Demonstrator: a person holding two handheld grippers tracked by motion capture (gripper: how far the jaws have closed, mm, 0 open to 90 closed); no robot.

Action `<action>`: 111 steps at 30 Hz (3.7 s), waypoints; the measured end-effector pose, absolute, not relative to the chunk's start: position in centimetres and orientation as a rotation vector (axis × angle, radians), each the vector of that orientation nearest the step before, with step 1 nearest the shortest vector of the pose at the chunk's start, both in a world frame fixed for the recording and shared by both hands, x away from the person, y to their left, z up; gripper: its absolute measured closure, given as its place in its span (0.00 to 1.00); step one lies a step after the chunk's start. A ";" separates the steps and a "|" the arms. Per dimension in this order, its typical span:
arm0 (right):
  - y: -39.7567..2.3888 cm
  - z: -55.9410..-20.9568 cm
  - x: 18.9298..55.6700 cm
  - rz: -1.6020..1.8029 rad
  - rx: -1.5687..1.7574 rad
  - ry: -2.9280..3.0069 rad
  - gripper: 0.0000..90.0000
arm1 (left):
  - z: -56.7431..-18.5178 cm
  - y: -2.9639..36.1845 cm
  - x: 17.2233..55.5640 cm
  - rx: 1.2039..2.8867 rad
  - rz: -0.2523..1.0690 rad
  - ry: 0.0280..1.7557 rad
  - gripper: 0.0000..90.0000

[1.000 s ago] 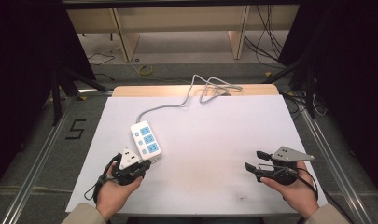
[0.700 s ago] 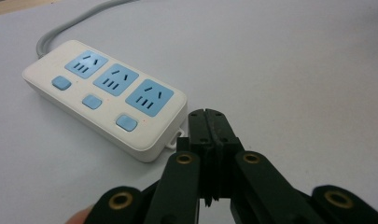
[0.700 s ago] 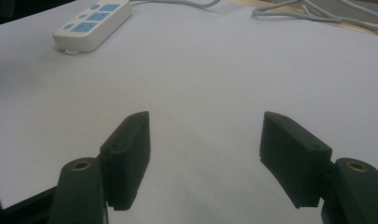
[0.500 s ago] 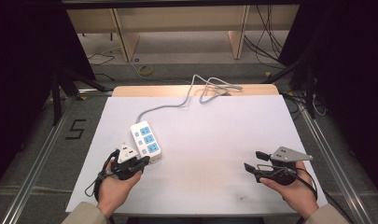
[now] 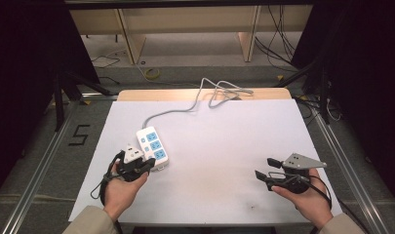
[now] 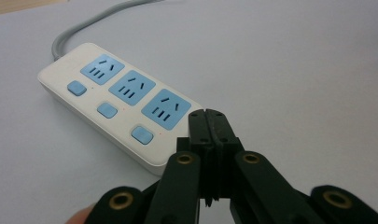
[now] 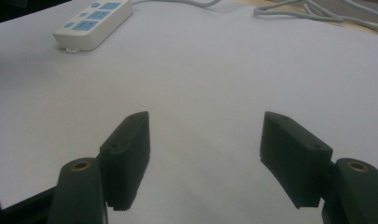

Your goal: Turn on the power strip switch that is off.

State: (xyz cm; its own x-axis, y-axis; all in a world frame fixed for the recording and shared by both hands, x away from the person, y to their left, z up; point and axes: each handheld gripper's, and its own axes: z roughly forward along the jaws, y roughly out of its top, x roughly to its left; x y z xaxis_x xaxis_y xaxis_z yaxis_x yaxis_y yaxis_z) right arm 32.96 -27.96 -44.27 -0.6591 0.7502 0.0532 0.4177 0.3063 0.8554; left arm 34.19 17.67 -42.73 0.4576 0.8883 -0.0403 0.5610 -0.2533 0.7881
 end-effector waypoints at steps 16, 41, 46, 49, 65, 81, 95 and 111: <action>-27.9 -44.3 32.9 1.290 1.047 2.225 0.37 | -42.7 17.9 35.7 1.937 0.561 1.250 1.00; -27.9 -44.3 32.9 1.288 1.042 2.227 0.37 | -42.5 18.7 37.9 1.932 0.601 1.306 1.00; -27.9 -44.3 32.9 1.288 1.041 2.226 0.37 | -42.5 18.9 38.2 1.925 0.609 1.317 1.00; -27.9 -44.3 32.9 1.290 1.042 2.225 0.37 | -42.5 19.1 38.4 1.931 0.608 1.323 1.00; -27.9 -44.3 32.9 1.287 1.041 2.224 0.37 | -42.4 19.5 39.5 1.918 0.620 1.351 1.00; -27.9 -44.2 32.9 1.289 1.037 2.220 0.37 | -42.5 20.2 40.7 1.915 0.647 1.378 1.00; -27.9 -44.3 32.9 1.280 1.038 2.226 0.37 | -42.3 20.5 41.6 1.917 0.656 1.390 1.00; -27.9 -44.3 32.9 1.278 1.040 2.227 0.37 | -42.3 20.8 42.5 1.908 0.663 1.413 1.00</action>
